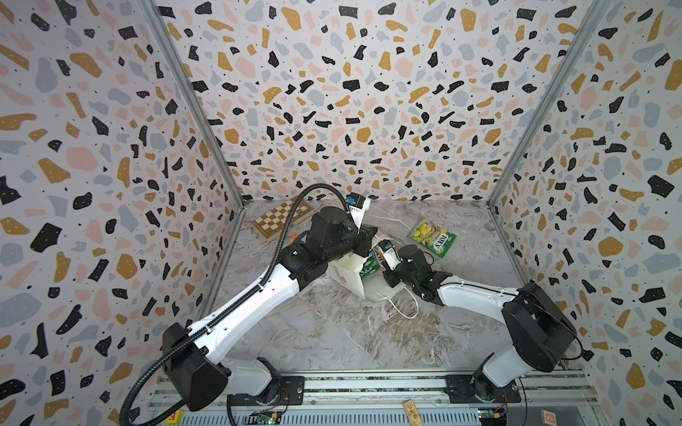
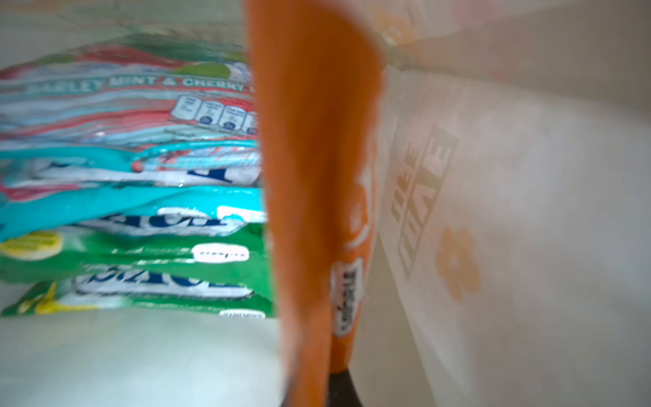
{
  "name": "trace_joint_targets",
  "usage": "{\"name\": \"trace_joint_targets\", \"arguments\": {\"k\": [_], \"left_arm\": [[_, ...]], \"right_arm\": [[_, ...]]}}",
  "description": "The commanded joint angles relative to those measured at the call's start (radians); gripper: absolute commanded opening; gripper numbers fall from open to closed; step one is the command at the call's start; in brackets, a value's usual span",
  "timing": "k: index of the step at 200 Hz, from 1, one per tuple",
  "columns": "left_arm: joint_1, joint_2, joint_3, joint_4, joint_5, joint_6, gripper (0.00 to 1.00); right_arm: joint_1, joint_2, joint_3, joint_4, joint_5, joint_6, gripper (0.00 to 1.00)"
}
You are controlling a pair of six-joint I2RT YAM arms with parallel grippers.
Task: Take the snacks out of the paper bag
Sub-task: Pick up the snack from the paper bag.
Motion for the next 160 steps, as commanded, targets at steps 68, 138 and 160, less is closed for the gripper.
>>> {"name": "trace_joint_targets", "arguments": {"k": [68,138,160], "left_arm": [[-0.004,-0.007,-0.008,0.088,-0.04,-0.047,0.0],[-0.004,0.009,0.003,0.095,-0.053,-0.059,0.0],[-0.004,0.014,0.007,0.098,-0.052,-0.064,0.0]], "right_arm": [[0.004,-0.269,-0.052,-0.186,-0.147,-0.033,0.0],[0.005,-0.528,-0.107,-0.28,-0.256,-0.018,0.0],[0.008,-0.583,-0.082,-0.308,-0.27,0.01,0.0]]}}
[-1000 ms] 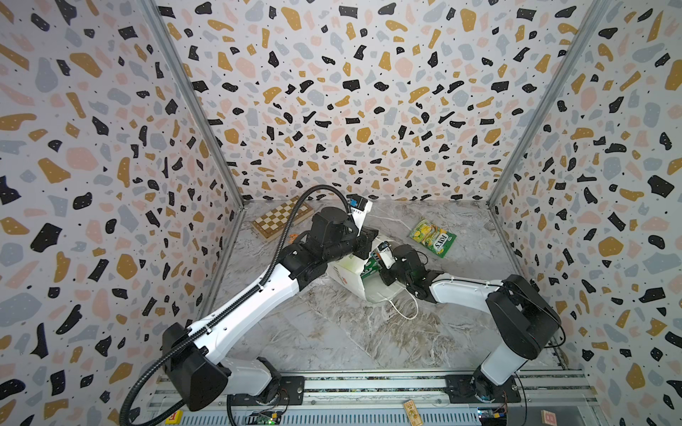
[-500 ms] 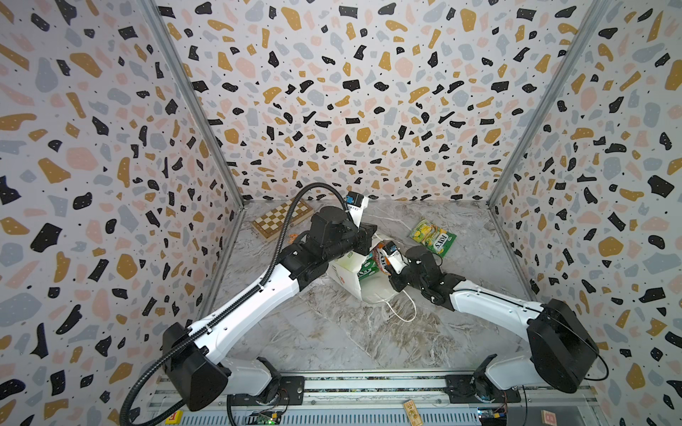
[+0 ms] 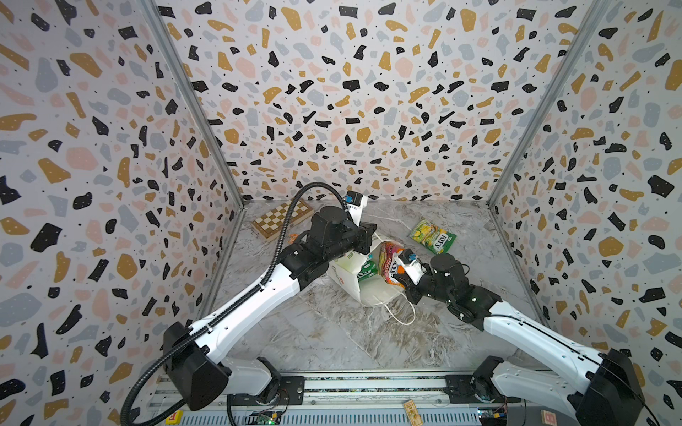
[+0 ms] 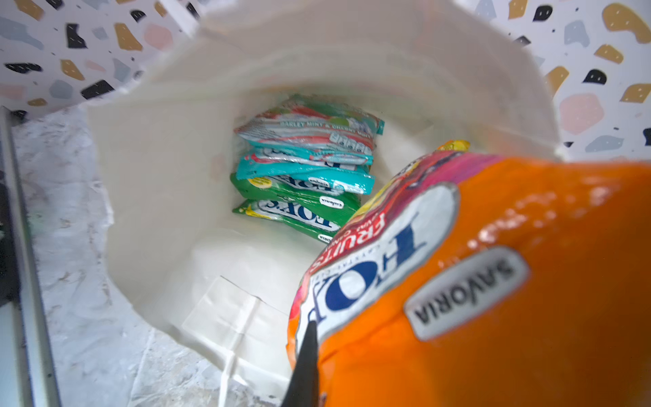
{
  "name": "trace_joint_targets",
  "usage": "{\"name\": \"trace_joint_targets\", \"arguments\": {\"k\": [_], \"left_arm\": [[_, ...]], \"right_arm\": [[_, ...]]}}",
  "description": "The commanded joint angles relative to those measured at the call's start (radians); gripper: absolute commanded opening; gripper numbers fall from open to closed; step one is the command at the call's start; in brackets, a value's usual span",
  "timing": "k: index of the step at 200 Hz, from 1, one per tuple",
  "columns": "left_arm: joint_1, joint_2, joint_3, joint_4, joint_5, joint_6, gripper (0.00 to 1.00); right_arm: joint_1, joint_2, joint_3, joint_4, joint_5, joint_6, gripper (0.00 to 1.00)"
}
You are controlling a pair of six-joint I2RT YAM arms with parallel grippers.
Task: Take the snacks out of the paper bag
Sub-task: Pick up the snack from the paper bag.
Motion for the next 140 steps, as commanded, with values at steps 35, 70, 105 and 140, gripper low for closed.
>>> {"name": "trace_joint_targets", "arguments": {"k": [35,70,105,140], "left_arm": [[-0.004,0.014,0.012,0.071,-0.007,-0.016,0.0],[-0.004,0.015,0.012,0.068,-0.002,-0.015,0.0],[-0.004,0.016,0.014,0.065,-0.002,-0.015,0.0],[-0.004,0.016,0.015,0.064,0.001,-0.012,0.0]], "right_arm": [[0.016,-0.153,0.068,-0.031,-0.038,0.05,0.0],[0.017,-0.221,0.11,-0.043,-0.02,0.051,0.0],[0.016,-0.267,0.151,-0.054,-0.008,0.044,0.0],[0.016,-0.305,0.185,-0.061,-0.006,0.039,0.0]]}}
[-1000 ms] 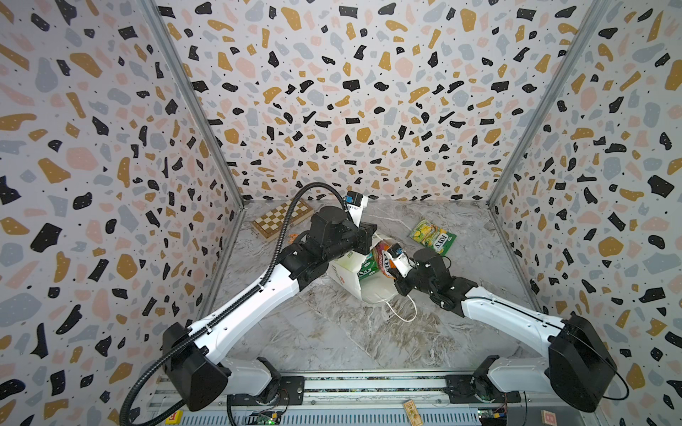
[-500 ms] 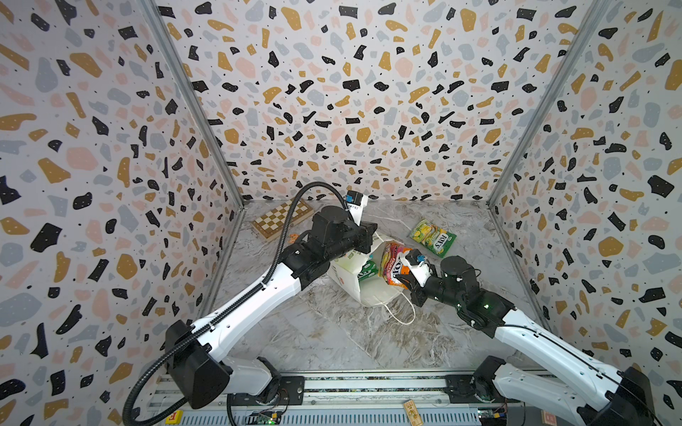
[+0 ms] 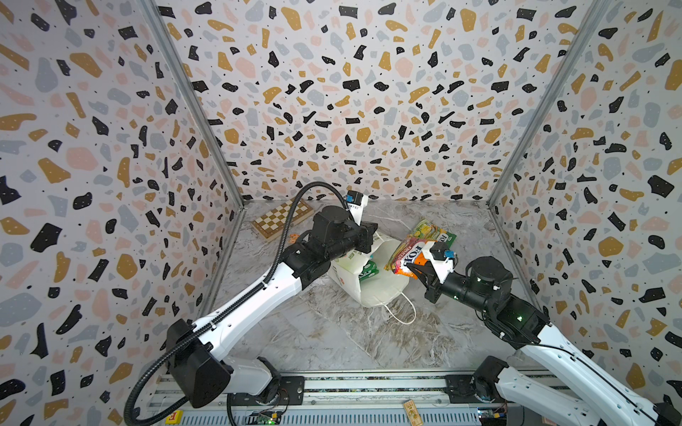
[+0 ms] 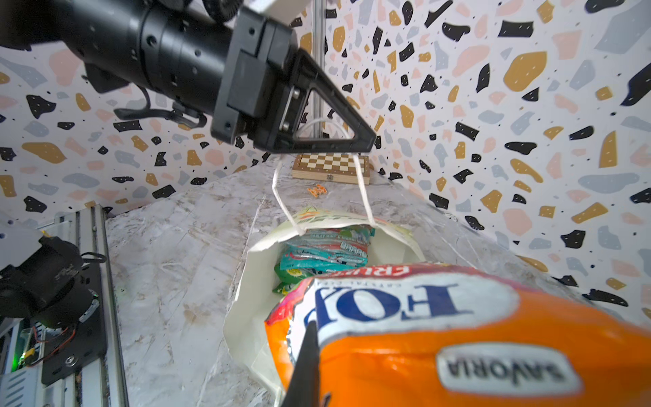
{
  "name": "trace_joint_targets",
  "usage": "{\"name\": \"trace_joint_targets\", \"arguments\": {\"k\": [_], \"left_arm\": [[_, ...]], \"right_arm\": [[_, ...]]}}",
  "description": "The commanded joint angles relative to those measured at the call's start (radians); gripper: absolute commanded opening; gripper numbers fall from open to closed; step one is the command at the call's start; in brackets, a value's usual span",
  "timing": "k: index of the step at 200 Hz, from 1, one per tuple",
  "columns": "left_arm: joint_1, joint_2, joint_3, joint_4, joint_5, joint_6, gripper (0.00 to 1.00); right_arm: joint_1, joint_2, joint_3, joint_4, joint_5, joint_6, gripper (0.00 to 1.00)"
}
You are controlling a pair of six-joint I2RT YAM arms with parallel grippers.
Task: Take the snacks out of the paper bag
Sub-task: Pick up the snack from the paper bag.
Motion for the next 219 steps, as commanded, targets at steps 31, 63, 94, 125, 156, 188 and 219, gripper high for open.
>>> {"name": "trace_joint_targets", "arguments": {"k": [31,63,94,125,156,188,219], "left_arm": [[-0.004,0.003,0.014,0.044,0.003,0.006,0.0],[-0.004,0.002,0.015,0.042,0.006,0.007,0.0],[-0.004,0.001,0.014,0.043,0.006,0.007,0.0],[-0.004,0.002,0.014,0.043,0.007,0.008,0.0],[-0.004,0.001,0.014,0.039,0.009,0.01,0.0],[-0.005,-0.001,0.013,0.04,0.015,0.012,0.0],[-0.004,-0.005,0.013,0.034,0.016,0.021,0.0]], "right_arm": [[0.002,-0.065,0.093,0.007,0.08,-0.003,0.0],[-0.01,-0.052,0.122,-0.048,0.266,0.005,0.0],[-0.082,-0.013,0.13,-0.085,0.338,0.041,0.0],[-0.229,0.031,0.108,-0.094,0.27,0.101,0.0],[-0.387,0.092,0.059,-0.061,0.128,0.153,0.0],[-0.454,0.178,-0.024,0.063,-0.014,0.198,0.0],[-0.464,0.284,-0.069,0.173,-0.061,0.212,0.0]]}}
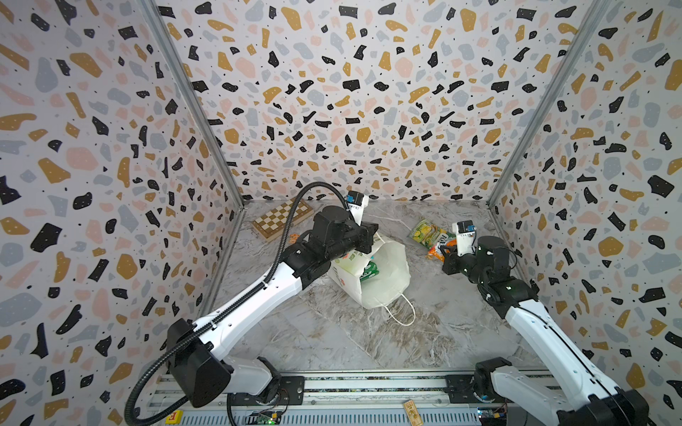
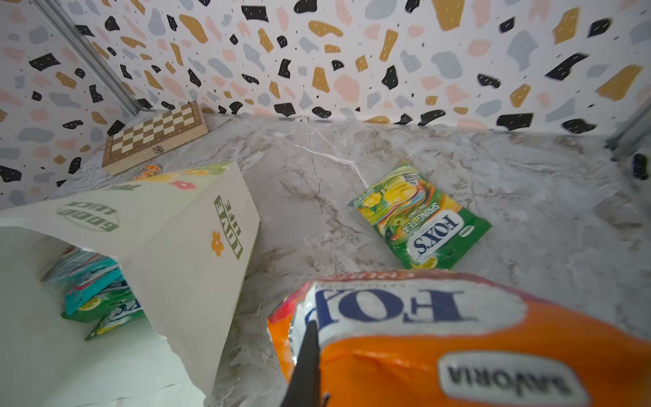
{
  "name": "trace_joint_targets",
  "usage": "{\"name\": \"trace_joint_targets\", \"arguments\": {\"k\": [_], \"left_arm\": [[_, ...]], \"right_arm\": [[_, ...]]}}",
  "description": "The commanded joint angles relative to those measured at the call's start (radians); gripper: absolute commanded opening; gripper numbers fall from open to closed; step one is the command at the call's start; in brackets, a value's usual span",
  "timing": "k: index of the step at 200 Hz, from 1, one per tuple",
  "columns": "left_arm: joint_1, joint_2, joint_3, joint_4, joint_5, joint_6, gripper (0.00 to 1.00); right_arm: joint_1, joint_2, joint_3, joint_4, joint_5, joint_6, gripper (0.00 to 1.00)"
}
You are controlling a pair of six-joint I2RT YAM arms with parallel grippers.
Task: Take the snacks out of the paper bag
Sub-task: Pick up the snack from the paper bag, then place the snack at the top-center of the table.
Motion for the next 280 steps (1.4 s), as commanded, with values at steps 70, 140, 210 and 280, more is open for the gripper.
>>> {"name": "trace_joint_targets", "arguments": {"k": [70,140,210,280], "left_arm": [[-0.004,-0.017,0.005,0.034,0.01,0.025,0.0],[-0.004,-0.017,0.005,0.025,0.001,0.031,0.0],[-0.004,-0.012,0.013,0.022,0.004,0.033,0.0],[-0.004,-0.009,0.017,0.019,0.006,0.035,0.0]], "right_arm": [[-0.036,0.331,0.007,0.386,-0.295,0.029,0.0],[-0.07,0.541,0.024,0.477,-0.47,-0.001,0.0],[-0.097,0.601,0.027,0.279,-0.278,-0.125,0.0],[-0.127,0.623,0.018,0.235,-0.169,-0.123,0.04]]}}
